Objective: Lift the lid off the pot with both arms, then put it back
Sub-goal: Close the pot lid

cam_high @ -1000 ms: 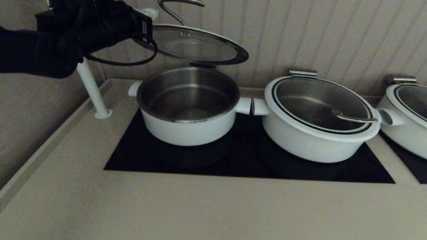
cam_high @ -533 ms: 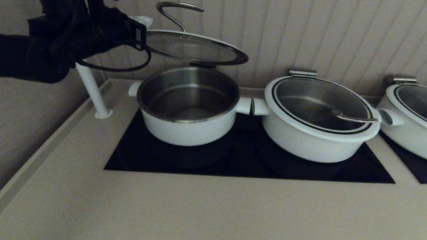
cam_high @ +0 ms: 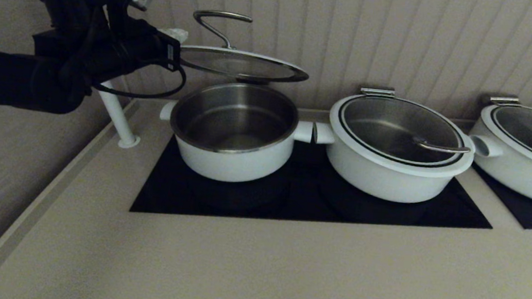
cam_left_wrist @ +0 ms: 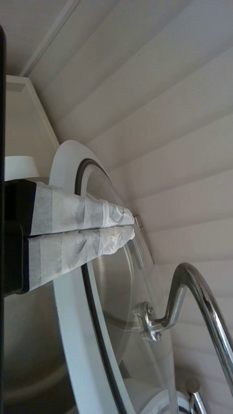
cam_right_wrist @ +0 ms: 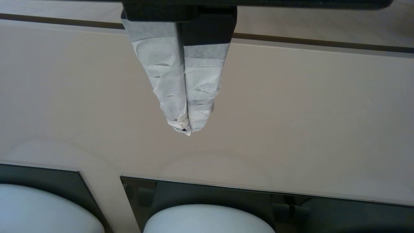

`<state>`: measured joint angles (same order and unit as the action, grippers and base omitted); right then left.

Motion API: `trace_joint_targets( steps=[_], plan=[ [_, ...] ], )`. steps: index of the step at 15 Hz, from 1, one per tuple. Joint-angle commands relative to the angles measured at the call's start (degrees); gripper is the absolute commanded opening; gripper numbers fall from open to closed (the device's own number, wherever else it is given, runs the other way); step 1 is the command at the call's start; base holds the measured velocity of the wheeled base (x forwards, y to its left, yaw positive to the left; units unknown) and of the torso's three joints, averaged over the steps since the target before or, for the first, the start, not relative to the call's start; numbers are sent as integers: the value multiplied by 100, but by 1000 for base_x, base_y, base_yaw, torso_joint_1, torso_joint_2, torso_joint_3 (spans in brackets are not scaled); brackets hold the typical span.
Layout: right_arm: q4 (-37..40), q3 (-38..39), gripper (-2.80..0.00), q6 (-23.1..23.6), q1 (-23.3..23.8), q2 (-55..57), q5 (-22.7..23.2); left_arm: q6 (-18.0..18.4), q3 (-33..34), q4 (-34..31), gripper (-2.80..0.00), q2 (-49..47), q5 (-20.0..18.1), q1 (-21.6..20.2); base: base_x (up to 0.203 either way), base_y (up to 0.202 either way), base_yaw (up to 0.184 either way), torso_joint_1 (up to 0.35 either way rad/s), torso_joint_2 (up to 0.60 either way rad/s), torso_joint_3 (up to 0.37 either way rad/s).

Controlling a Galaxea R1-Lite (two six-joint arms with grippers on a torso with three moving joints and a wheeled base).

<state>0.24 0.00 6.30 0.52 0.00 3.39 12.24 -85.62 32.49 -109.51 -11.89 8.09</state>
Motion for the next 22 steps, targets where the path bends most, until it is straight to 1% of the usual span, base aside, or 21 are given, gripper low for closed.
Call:
trace_joint_targets(
  steps=[1, 4, 6, 10, 14, 17, 22],
  plan=[
    [2, 0, -280, 3, 0, 9, 4, 8, 72, 20, -280, 36, -6, -1, 0, 0, 0, 0, 0, 0],
    [2, 0, -280, 3, 0, 9, 4, 19, 252, 20, -280, 100, 2, -1, 0, 0, 0, 0, 0, 0],
    [2, 0, -280, 3, 0, 9, 4, 77, 257, 20, -280, 96, 2, -1, 0, 0, 0, 0, 0, 0],
    [2, 0, -280, 11, 0, 9, 4, 77, 281, 20, -280, 105, 2, -1, 0, 0, 0, 0, 0, 0],
    [2, 0, -280, 3, 0, 9, 4, 123, 599, 86, -280, 215, 2, 3, 0, 0, 0, 0, 0, 0],
    [2, 0, -280, 3, 0, 9, 4, 121, 874, 513, -280, 237, 2, 0, 0, 0, 0, 0, 0, 0],
    [2, 0, -280, 3, 0, 9, 4, 112, 1309, 556, -280, 412, 11, 1, 0, 0, 0, 0, 0, 0]
  ],
)
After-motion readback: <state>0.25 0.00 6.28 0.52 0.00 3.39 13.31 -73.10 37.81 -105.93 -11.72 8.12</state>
